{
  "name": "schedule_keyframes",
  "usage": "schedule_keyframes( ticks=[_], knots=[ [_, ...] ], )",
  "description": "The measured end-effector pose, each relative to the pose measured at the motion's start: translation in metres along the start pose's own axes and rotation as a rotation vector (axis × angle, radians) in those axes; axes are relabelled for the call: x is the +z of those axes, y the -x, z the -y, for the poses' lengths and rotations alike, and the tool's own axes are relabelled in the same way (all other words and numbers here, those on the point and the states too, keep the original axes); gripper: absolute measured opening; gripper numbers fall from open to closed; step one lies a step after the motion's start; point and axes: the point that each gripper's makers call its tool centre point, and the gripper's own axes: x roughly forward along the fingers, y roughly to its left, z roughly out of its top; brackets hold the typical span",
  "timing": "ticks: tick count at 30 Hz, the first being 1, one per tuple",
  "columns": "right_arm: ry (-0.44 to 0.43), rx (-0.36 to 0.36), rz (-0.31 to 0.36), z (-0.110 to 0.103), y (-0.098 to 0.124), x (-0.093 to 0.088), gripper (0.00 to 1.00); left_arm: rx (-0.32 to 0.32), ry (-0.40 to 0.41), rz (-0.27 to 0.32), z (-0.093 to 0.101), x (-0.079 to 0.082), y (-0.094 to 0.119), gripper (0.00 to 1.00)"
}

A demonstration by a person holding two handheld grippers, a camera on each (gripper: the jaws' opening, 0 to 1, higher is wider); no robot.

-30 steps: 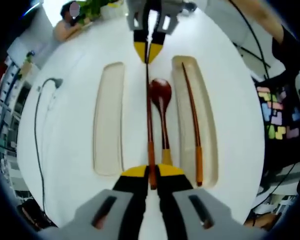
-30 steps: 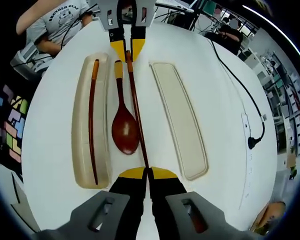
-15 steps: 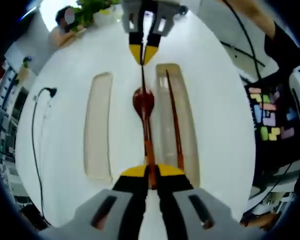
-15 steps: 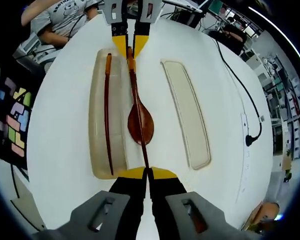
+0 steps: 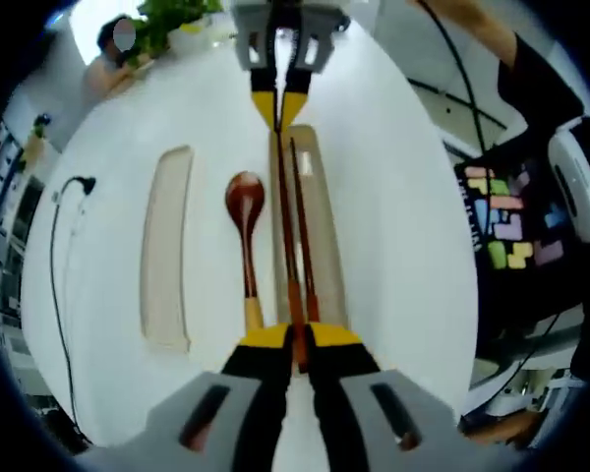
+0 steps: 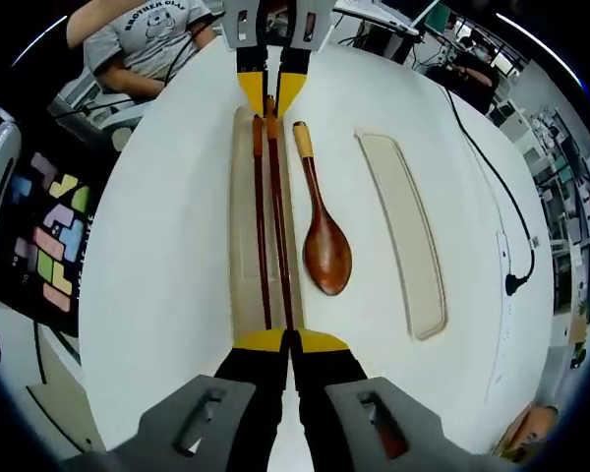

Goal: Arrange the utensils inside the cutlery case until each visible utensil rests in its matching compartment.

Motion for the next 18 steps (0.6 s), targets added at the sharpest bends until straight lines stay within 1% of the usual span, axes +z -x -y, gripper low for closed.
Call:
schedule_keyframes(
  ticks=[4,6,11,14,18],
  knots=[
    [0.02,0.018,-0.044,-0.006,-0.006,0.001,0.0,-0.005,-0.014,-0.004,0.003,-0.002,-0.002,0.06],
    [0.015,0.032,-0.057,-0.007,-0.008,0.001,0.0,-0.009,-0.013,-0.007,0.004,-0.004,-0.003,0.06],
    [0.012,0.051,-0.056,-0.01,-0.011,0.003,0.0,-0.015,-0.028,-0.023,0.006,-0.01,-0.007,0.06],
    [0.017,0.051,-0.078,-0.009,-0.014,0.002,0.0,-0.016,-0.01,-0.011,0.005,-0.009,-0.007,0.06],
    [0.009,0.054,-0.077,-0.009,-0.015,0.001,0.0,-0.016,-0.003,-0.004,0.004,-0.011,-0.009,0.06]
  ],
)
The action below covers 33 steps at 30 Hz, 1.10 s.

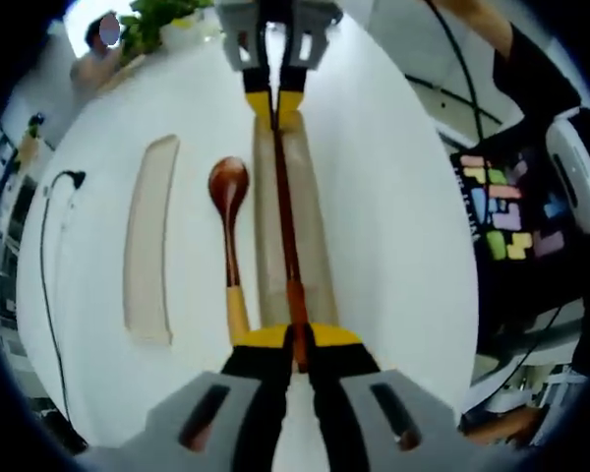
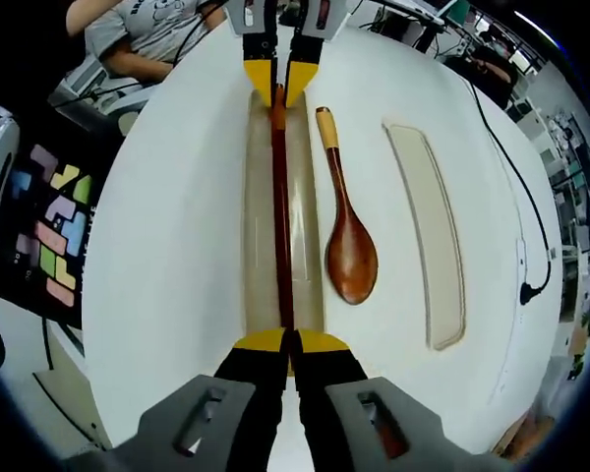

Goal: Arrange the utensils inside the cutlery case until each visible utensil rests in its matching compartment.

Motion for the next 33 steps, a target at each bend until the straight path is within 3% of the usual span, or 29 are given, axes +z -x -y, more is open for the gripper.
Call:
schedule_keyframes(
  ticks=[21,33],
  knots=[
    [0.013,0.0,0.003,-0.004,-0.003,-0.005,0.05,0.003,-0.023,0.027,0.004,0.001,-0.001,0.07],
    [0.003,-0.013,0.056,-0.001,0.013,0.006,0.05,0.062,0.008,0.058,-0.005,0.007,0.01,0.07]
  ],
)
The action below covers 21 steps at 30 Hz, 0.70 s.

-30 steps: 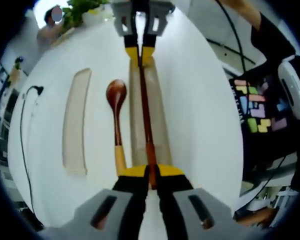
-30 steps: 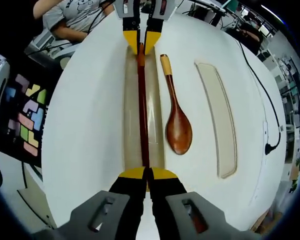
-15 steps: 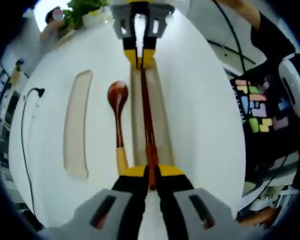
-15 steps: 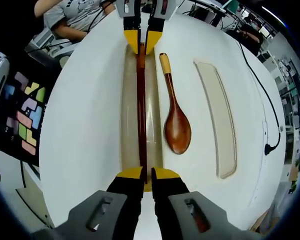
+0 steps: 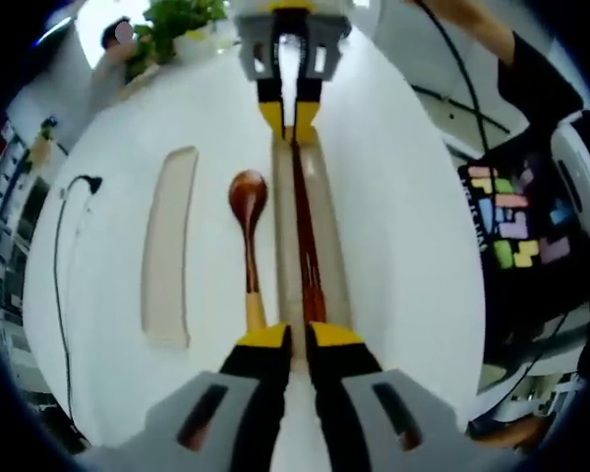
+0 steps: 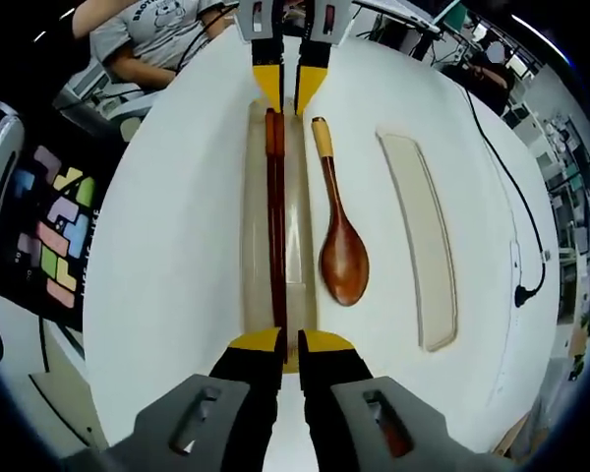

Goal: Arrange the utensils inside the cutlery case until each visible utensil rests in its matching compartment.

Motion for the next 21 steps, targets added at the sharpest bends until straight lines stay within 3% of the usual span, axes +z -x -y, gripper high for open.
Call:
schedule_keyframes(
  ticks=[12,16,21],
  knots=[
    [0.019,-0.045,0.068,0.017,0.011,0.024,0.06,0.052,0.002,-0.01,-0.016,0.006,0.002,0.07],
    [0.013,-0.07,0.116,0.026,0.012,0.035,0.06,0.091,-0.03,-0.042,-0.025,0.006,-0.004,0.07],
    [0.002,-0.082,0.12,0.034,0.004,0.036,0.09,0.095,-0.027,-0.059,-0.032,0.006,-0.013,0.07]
  ],
)
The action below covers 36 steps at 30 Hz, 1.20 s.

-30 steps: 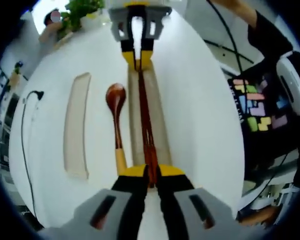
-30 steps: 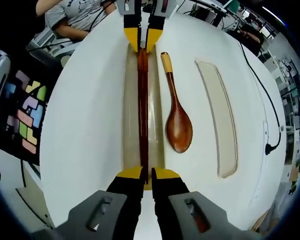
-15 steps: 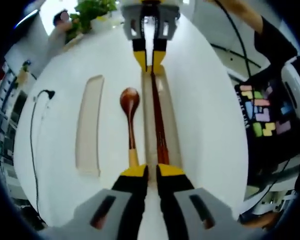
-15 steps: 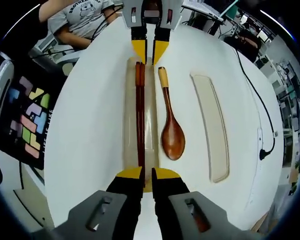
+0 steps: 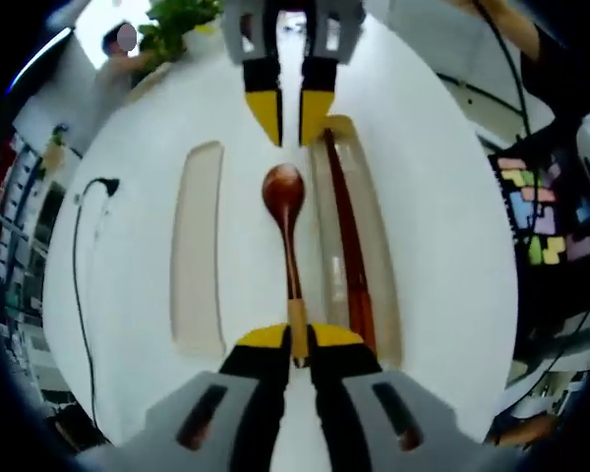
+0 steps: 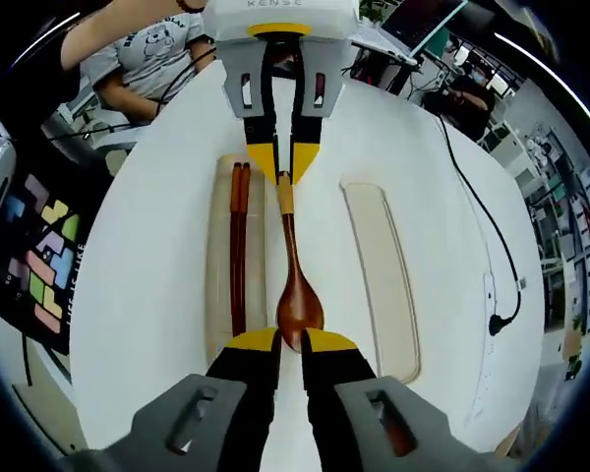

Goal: Arrange the utensils inside the cutlery case until each visible utensil rests in its matching compartment.

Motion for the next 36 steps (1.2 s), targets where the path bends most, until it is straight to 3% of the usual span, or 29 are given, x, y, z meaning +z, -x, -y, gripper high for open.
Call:
schedule_keyframes(
  ticks=[11,36],
  knots=[
    [-0.046,-0.015,-0.005,0.008,-0.02,-0.013,0.12,0.001,0.015,-0.024,-0.009,-0.006,-0.01,0.08],
    [-0.113,-0.014,0.068,0.011,-0.035,-0.01,0.12,0.015,0.078,-0.032,-0.016,-0.019,-0.023,0.1]
  ],
)
